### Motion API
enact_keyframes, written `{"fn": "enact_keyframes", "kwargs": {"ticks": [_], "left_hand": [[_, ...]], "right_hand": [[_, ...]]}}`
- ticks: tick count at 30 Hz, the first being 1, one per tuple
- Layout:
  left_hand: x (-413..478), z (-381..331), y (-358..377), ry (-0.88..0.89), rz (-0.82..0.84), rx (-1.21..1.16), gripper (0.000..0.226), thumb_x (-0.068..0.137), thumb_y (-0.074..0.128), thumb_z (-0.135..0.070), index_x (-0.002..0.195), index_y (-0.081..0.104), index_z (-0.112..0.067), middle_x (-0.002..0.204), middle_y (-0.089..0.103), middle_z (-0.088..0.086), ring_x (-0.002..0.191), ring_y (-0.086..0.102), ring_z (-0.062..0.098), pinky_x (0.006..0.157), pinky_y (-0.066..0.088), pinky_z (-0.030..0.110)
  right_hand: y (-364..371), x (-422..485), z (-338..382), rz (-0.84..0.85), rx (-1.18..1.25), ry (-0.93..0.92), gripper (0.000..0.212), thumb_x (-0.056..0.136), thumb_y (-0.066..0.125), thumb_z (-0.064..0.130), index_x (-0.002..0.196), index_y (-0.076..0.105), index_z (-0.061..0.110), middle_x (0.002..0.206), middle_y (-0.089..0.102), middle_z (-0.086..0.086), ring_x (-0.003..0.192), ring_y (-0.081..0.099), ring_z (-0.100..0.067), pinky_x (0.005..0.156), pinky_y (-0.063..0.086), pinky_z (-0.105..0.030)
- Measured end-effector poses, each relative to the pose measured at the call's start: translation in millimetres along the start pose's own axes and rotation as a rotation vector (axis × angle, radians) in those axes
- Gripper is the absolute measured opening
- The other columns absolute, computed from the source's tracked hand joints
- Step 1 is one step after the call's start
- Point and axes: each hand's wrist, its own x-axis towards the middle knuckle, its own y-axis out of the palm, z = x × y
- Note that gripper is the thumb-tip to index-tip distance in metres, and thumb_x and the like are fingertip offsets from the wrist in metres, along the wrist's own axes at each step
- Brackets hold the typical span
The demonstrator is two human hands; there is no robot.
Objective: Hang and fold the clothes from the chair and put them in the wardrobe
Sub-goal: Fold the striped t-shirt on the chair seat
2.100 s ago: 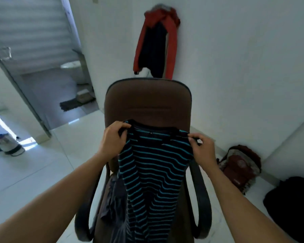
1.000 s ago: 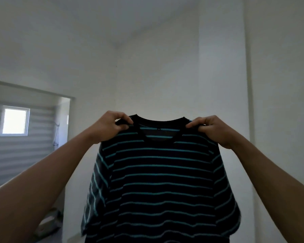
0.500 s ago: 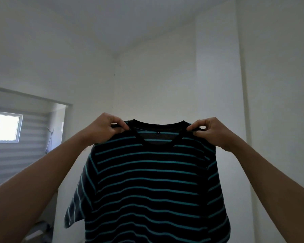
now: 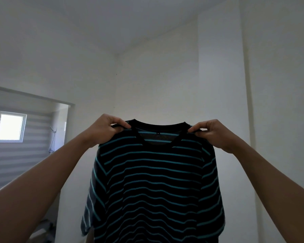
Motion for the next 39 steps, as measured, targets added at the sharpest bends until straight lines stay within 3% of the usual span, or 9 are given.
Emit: {"fn": "enact_keyframes", "kwargs": {"ticks": [6,17,21,23,26,29,31,34,39], "left_hand": [[-2,7,-3,-0.049,0.029,-0.055,0.03,0.092,0.064,-0.001,0.088,0.081,-0.026,0.1,0.076,-0.007,0.096,0.071,0.011,0.088,0.055,0.026],[-3,1,1,-0.078,0.006,-0.077,0.026,0.092,0.066,-0.003,0.091,0.08,-0.024,0.1,0.077,-0.005,0.095,0.072,0.011,0.087,0.057,0.026],[0,-1,5,-0.139,0.123,0.168,0.022,0.093,0.067,-0.012,0.104,0.078,-0.028,0.11,0.071,-0.009,0.104,0.065,0.008,0.099,0.05,0.027],[1,-5,9,-0.201,0.203,0.347,0.021,0.092,0.069,-0.023,0.111,0.075,-0.029,0.113,0.066,-0.011,0.109,0.06,0.01,0.1,0.045,0.026],[1,-11,21,-0.339,0.254,0.374,0.023,0.091,0.069,-0.029,0.112,0.076,-0.021,0.097,0.067,-0.002,0.086,0.059,0.016,0.078,0.044,0.027],[-1,-18,31,-0.469,0.261,0.159,0.027,0.093,0.068,-0.025,0.113,0.072,-0.008,0.099,0.069,0.007,0.068,0.067,0.02,0.063,0.052,0.03],[-2,-18,36,-0.503,0.236,-0.013,0.03,0.094,0.067,-0.02,0.12,0.066,-0.004,0.114,0.066,0.009,0.083,0.075,0.023,0.073,0.061,0.034],[-3,-14,39,-0.428,0.145,0.024,0.033,0.089,0.073,-0.022,0.118,0.069,-0.007,0.107,0.072,0.007,0.093,0.072,0.023,0.086,0.06,0.039],[-4,-9,38,-0.233,-0.028,0.053,0.045,0.069,0.089,-0.033,0.107,0.073,-0.015,0.111,0.067,-0.001,0.106,0.064,0.019,0.094,0.054,0.035]], "right_hand": [[-1,-3,0,-0.005,0.048,-0.019,0.026,0.096,0.058,-0.003,0.097,0.079,0.014,0.1,0.077,-0.003,0.096,0.073,-0.021,0.085,0.058,-0.031],[-4,-4,-5,-0.064,0.056,0.007,0.021,0.094,0.064,0.001,0.097,0.079,0.016,0.1,0.078,0.0,0.097,0.074,-0.019,0.087,0.059,-0.033],[0,-3,-5,-0.004,-0.242,0.069,0.023,0.092,0.066,0.011,0.099,0.079,0.028,0.077,0.074,-0.001,0.072,0.068,-0.014,0.072,0.055,-0.021],[8,-2,-2,0.021,-0.352,0.119,0.021,0.09,0.068,0.016,0.103,0.079,0.028,0.082,0.072,0.007,0.07,0.061,-0.005,0.069,0.048,-0.016],[18,-1,1,0.075,-0.291,0.283,0.016,0.09,0.07,0.018,0.104,0.077,0.015,0.086,0.066,0.005,0.067,0.057,-0.006,0.062,0.043,-0.017],[27,-3,7,0.084,0.012,0.442,0.025,0.093,0.066,0.019,0.104,0.067,-0.004,0.101,0.066,-0.009,0.066,0.067,-0.019,0.056,0.054,-0.027],[28,-6,10,0.055,0.056,0.481,0.031,0.094,0.065,0.024,0.11,0.066,-0.002,0.116,0.064,-0.011,0.087,0.073,-0.029,0.067,0.062,-0.046],[24,-10,11,0.043,-0.158,0.499,0.037,0.093,0.066,0.038,0.113,0.07,0.007,0.116,0.065,-0.004,0.1,0.067,-0.029,0.075,0.059,-0.062],[24,-13,13,-0.067,-0.16,0.31,0.018,0.091,0.07,0.035,0.097,0.073,0.018,0.095,0.07,0.002,0.089,0.065,-0.016,0.067,0.05,-0.028]]}}
